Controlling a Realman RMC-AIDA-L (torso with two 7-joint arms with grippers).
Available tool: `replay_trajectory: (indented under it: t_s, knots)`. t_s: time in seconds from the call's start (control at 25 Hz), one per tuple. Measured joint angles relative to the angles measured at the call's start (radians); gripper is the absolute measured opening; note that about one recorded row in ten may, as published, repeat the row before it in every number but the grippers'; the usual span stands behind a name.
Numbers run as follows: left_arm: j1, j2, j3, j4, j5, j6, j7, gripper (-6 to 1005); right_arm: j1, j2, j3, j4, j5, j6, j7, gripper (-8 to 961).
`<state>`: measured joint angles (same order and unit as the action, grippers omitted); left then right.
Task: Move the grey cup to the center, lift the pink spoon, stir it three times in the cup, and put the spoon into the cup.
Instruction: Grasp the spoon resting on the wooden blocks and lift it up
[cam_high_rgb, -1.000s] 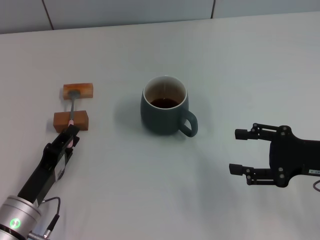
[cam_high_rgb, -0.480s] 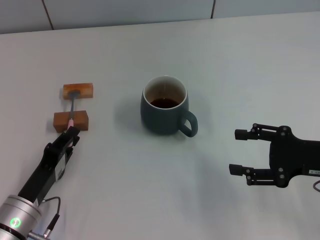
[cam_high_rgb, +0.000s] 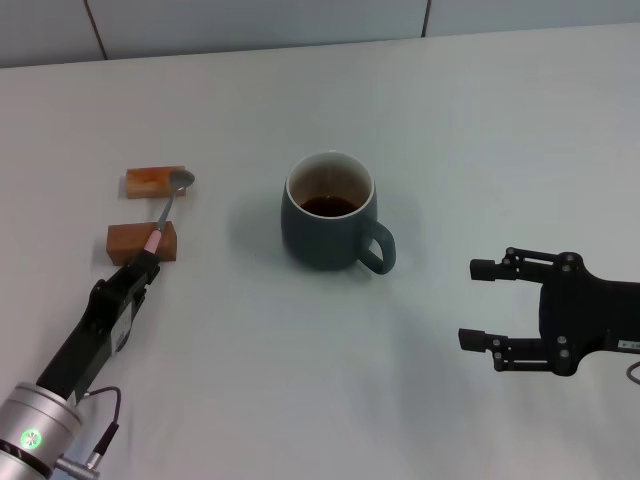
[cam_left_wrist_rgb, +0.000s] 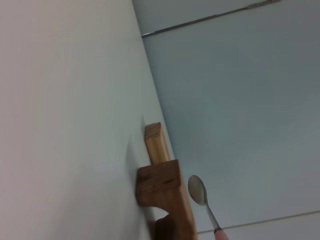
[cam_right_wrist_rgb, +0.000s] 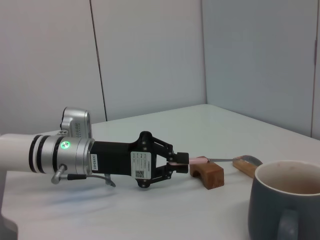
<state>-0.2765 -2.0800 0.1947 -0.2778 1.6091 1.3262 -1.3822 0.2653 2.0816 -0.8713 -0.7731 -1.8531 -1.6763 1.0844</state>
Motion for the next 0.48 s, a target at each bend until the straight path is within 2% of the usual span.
replay_trajectory:
  t_s: [0.24, 0.48]
  knots:
    - [-0.004, 0.002, 0.0, 0.032, 0.035, 0.053, 0.038, 139, 0.0, 0.0, 0.0, 0.0, -0.001, 0.001, 0.0, 782]
    - [-0.054, 0.011, 0.002, 0.129, 0.123, 0.141, 0.028, 139, 0.0, 0.0, 0.001, 0.0, -0.002, 0.001, 0.0, 782]
